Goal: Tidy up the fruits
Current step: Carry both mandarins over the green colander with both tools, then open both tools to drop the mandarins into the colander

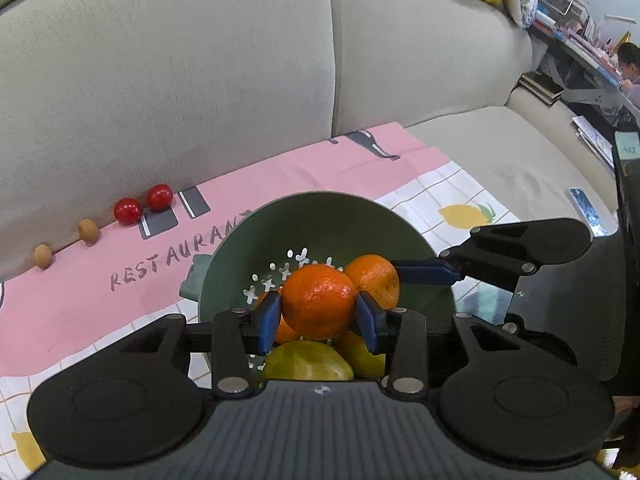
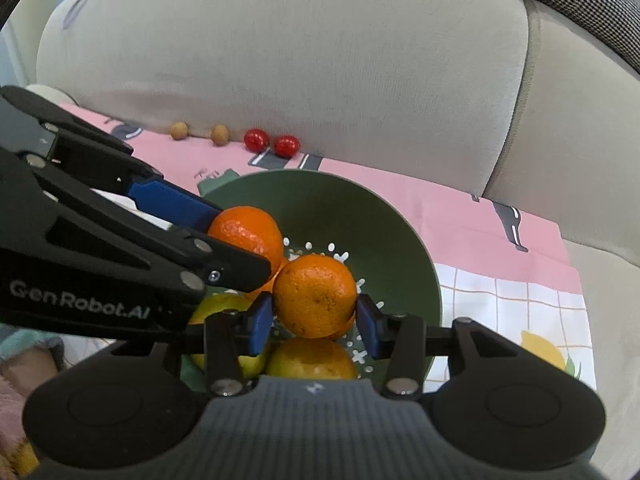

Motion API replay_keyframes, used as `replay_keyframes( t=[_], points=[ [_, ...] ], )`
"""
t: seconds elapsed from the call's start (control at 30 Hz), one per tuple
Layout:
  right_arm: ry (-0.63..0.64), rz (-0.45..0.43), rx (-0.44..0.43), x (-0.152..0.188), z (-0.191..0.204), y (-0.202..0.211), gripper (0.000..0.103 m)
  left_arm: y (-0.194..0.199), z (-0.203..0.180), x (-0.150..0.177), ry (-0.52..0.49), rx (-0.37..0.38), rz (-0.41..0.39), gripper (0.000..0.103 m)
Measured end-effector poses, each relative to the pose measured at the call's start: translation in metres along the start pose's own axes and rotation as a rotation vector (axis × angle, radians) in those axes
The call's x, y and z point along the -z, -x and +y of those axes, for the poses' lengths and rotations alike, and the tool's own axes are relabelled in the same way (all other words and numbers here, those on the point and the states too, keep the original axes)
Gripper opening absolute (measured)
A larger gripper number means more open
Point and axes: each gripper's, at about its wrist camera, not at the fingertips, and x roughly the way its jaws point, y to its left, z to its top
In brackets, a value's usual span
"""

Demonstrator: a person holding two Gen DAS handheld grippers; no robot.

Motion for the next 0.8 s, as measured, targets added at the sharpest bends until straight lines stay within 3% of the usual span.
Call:
replay_keyframes(
  t=[0.33, 0.8],
  points=[
    [0.049, 0.045, 0.013, -0.007, 0.000, -0.025, 0.042, -0.024, 0.010, -0.005, -0.009, 0.000, 0.056, 0.046],
    [0.094, 0.042, 0.034, -0.020, -0.002, -0.038, 0.042, -0.043, 0.026, -0.008, 0.037, -0.018, 0.088, 0.046]
  ],
)
